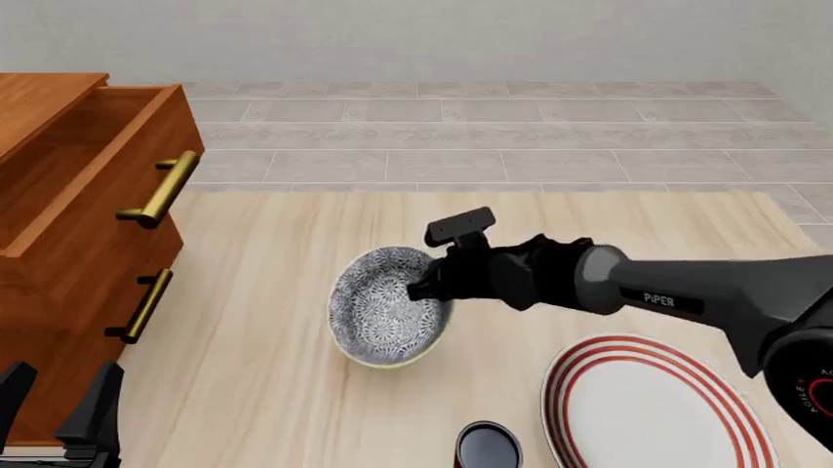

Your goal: Put the bowl on the plate.

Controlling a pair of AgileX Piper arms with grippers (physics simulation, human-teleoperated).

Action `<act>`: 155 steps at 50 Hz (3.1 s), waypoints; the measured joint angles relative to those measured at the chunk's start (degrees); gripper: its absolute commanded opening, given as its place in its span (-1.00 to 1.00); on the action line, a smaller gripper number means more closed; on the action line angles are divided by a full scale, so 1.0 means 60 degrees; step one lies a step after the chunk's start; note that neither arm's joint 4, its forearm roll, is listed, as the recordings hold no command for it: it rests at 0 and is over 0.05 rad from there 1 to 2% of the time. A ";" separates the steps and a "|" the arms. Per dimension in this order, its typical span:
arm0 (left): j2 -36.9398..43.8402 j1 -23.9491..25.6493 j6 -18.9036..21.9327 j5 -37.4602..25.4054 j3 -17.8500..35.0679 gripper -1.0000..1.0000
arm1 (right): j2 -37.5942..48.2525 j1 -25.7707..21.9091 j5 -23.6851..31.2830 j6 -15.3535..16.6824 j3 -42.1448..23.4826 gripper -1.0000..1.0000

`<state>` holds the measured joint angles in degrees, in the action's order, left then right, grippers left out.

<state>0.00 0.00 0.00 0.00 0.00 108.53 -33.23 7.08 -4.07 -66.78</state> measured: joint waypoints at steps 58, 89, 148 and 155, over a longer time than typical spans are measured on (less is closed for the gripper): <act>0.0000 0.0000 0.0000 0.0000 0.0000 1.00 | -0.3401 0.1297 0.0467 0.0114 0.1472 -1.00; 0.0000 0.0000 0.0000 0.0000 0.0000 1.00 | -0.6462 0.2573 0.0406 -0.0348 0.4079 -1.00; 0.0000 0.0000 0.0000 0.0000 0.0000 1.00 | -1.0536 0.4978 0.2302 -0.0701 0.7095 -1.00; 0.0000 0.0000 0.0000 0.0000 0.0000 1.00 | -1.0573 0.5161 0.2191 -0.0738 0.7426 -1.00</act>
<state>0.00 0.00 0.00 0.00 0.00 45.09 -2.26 20.23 -8.49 -22.23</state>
